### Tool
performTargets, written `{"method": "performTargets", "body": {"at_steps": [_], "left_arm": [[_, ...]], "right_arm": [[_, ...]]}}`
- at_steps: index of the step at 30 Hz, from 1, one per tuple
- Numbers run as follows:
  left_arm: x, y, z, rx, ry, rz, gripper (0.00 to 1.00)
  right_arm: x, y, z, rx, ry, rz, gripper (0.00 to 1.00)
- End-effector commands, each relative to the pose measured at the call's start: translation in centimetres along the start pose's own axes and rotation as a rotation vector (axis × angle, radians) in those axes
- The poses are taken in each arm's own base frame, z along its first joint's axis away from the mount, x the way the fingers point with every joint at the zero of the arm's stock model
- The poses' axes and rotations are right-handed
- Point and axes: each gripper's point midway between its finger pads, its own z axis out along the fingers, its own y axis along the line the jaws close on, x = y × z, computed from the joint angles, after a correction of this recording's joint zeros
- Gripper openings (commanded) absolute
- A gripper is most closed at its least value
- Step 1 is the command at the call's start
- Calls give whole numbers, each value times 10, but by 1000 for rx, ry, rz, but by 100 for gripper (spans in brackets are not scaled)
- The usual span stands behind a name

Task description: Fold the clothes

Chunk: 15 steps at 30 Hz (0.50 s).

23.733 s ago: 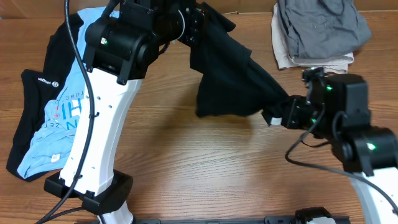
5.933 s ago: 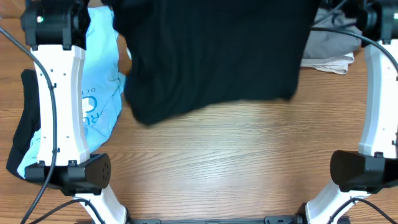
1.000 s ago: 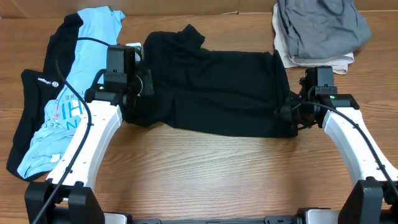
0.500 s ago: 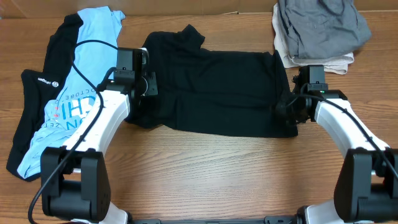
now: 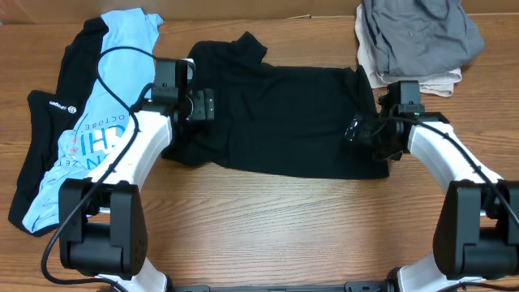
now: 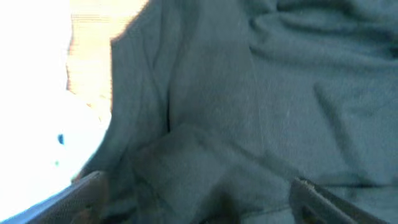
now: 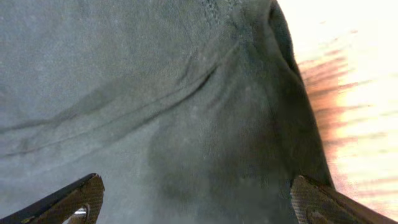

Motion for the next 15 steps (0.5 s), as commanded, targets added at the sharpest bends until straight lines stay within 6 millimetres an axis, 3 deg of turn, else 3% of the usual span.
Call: {"method": "performTargets", "body": {"at_steps": [1,5,9,12,15], "left_arm": [[-66,6,-58,-14,-150,29,100],[-87,6,-117,-13,-144,27,100],[-80,-7,-157,64,-78,33,100],[-52,-23,-167,169,39,31,100],[-14,-20,-169,161,202,20,98]], "right_arm": [[-33,28,-58,-73,-134,-19,100],[-30,41,-110,-112,-166,34,100],[-8,52,-142,-151,-167,62,100],[21,54,-148,-130,-93,80,100],[45,49,-142,-54,-22,121,100]]}}
